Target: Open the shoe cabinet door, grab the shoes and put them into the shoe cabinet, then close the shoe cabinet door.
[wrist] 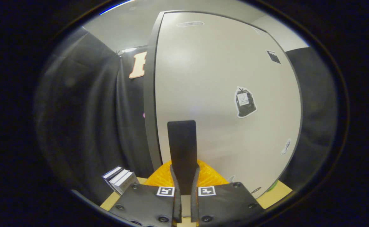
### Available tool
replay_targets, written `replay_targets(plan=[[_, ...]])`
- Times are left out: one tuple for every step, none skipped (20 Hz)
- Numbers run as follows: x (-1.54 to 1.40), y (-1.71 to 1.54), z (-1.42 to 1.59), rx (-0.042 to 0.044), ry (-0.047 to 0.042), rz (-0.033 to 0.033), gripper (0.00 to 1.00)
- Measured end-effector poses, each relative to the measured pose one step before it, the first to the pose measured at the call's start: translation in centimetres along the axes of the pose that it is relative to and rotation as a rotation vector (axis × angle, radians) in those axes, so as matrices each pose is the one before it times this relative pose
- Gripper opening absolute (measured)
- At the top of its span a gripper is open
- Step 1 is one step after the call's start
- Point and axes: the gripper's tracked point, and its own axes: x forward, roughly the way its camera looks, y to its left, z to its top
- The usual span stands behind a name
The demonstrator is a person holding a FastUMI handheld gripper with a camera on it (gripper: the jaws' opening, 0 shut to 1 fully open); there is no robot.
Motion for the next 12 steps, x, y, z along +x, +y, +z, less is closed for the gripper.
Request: replay_targets(plan=[[-0.077,0.004,0.051,0.002,0.0029,0.00066,0.13],[-0.163,-0.019,-0.06,0.00177,0.00138,0.00201,0.13],[-0.178,-0.043,0.0,0.00011,0.00185,0.00308,0.13],[-0.279,-0.047,0.05,0.00202,-0.00065,0.00384,0.13],[-0.363,-0.042,-0.024,0.00151,0.00341,0.00636,0.13],[-0.748,-0.03,-0.111,0.00058,0.00062,0.00859,0.13],[-0.724,-0.154,-0.017,-0.00118,-0.00142,0.01029,0.13],[-0.754,-0.226,-0.11,-0.00049,0.00047,0.01274,0.13],[-0.822,-0.186,0.005,-0.00116,0.00296,0.0161,0.13],[-0.913,-0.161,-0.057,-0.00206,0.00362,0.01802,0.13],[-0.959,-0.204,0.058,-0.00205,0.00232,0.01892,0.13],[-0.837,-0.366,-0.06,-0.00194,0.00109,0.0223,0.13]])
